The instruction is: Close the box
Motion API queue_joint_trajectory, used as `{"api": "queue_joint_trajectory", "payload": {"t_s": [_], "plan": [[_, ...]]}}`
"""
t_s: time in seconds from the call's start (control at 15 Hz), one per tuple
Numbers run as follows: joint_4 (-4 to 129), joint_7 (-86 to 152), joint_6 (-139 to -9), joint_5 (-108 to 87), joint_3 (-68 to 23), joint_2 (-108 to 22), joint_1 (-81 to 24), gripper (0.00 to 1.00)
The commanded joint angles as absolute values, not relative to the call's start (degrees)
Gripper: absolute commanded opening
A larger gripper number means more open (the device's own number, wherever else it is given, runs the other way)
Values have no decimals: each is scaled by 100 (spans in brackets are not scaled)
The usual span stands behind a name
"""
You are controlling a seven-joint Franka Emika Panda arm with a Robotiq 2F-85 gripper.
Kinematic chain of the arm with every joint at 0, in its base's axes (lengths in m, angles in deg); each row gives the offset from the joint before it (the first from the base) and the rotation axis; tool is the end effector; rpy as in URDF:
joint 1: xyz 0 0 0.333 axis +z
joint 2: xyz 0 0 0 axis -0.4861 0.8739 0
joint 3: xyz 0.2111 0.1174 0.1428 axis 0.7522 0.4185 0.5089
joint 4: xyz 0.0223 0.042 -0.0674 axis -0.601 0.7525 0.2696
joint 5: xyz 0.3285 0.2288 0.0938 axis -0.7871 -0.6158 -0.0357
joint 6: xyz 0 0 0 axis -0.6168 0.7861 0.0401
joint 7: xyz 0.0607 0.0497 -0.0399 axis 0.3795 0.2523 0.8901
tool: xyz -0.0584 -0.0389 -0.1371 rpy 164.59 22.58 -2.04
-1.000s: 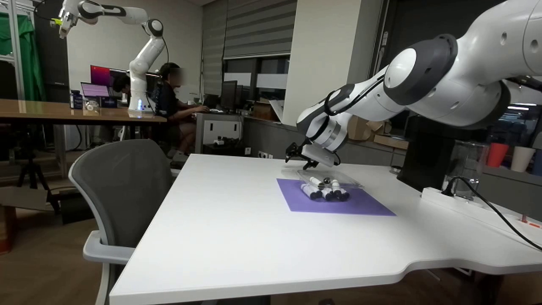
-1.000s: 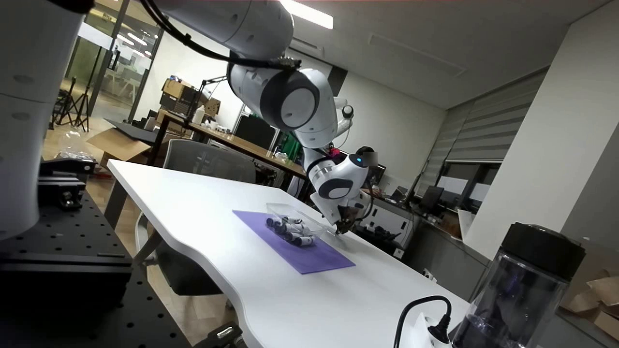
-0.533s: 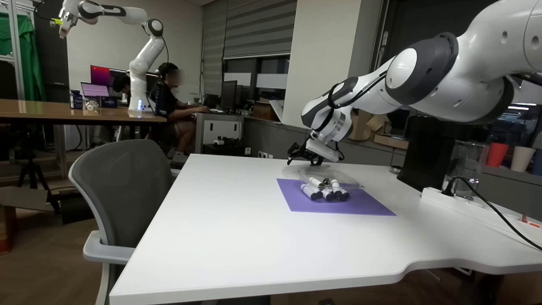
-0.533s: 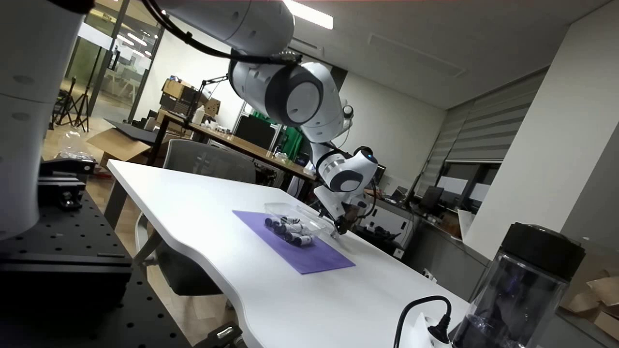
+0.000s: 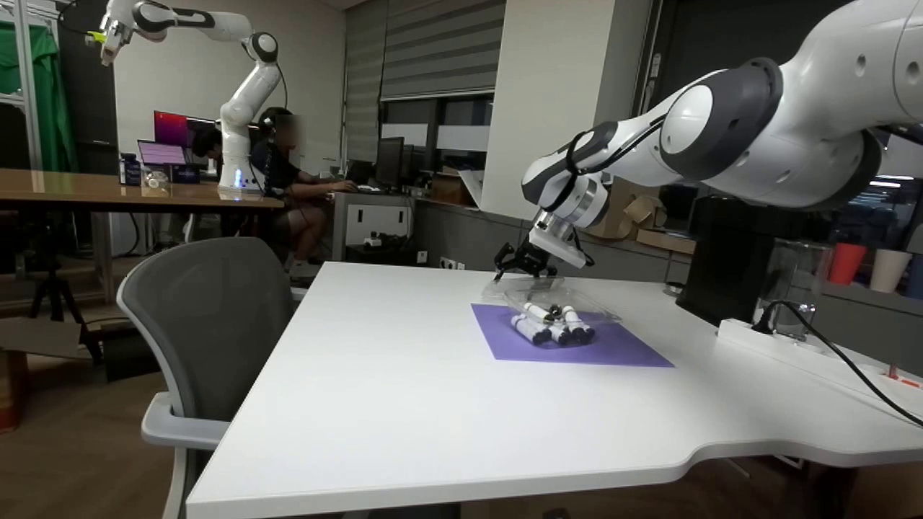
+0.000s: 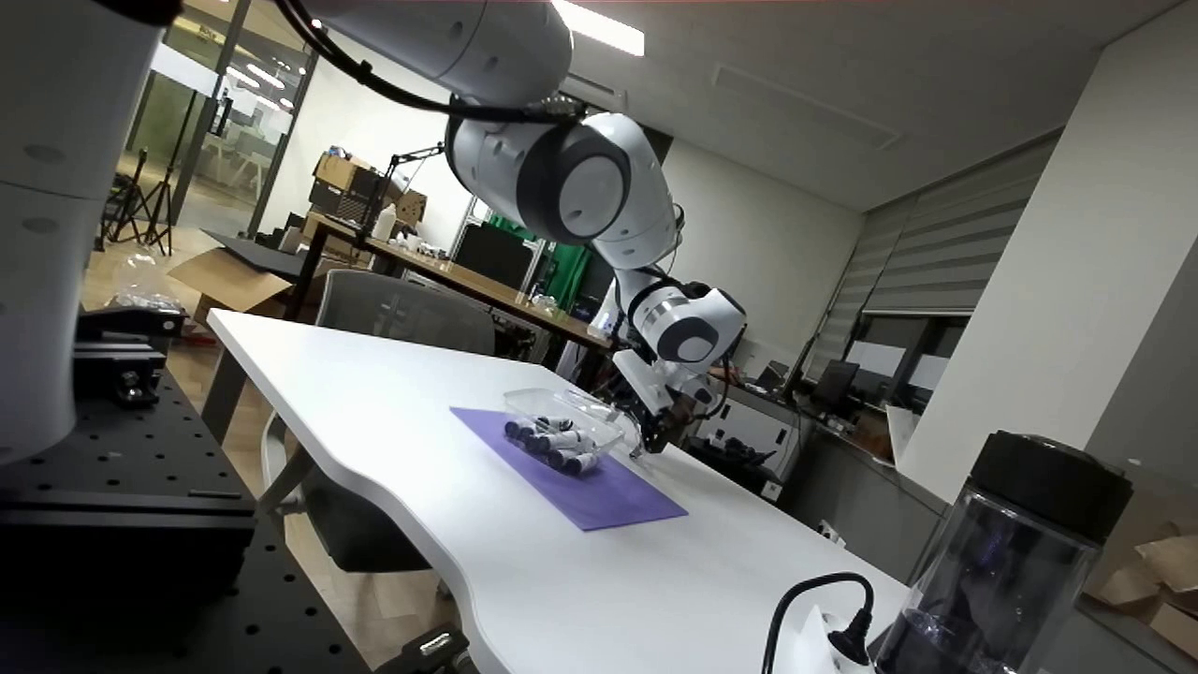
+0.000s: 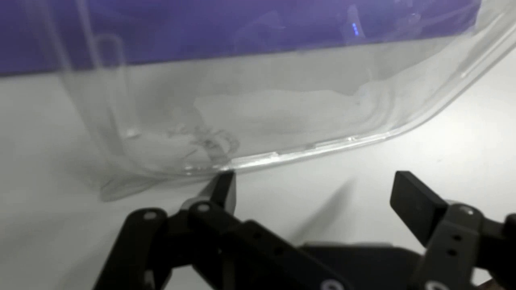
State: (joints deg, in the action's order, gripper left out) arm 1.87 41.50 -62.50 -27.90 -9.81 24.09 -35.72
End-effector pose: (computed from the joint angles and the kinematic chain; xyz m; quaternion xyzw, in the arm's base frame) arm 0.8008 -0.0180 0.0560 -0.9774 0.0823 -0.0826 0.1762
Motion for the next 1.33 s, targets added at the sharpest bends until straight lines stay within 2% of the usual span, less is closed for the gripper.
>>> {"api": "queue_joint_trajectory", "payload": {"t_s": [0.0,0.47,0.53,0.8,0.87,1.27], "plan": [[-77,3937,-6009,-2839,-948,2453,-3612,100],[-225,4055,-6199,-3197,-661,2397,-3790,100],[-783,3977,-5911,-3197,-581,2666,-3795,100],[-1038,3949,-5255,-3506,-247,2571,-3933,100],[-404,4073,-5359,-3642,-161,2192,-4050,100],[-393,3961,-4667,-3963,150,1972,-4212,100]]}}
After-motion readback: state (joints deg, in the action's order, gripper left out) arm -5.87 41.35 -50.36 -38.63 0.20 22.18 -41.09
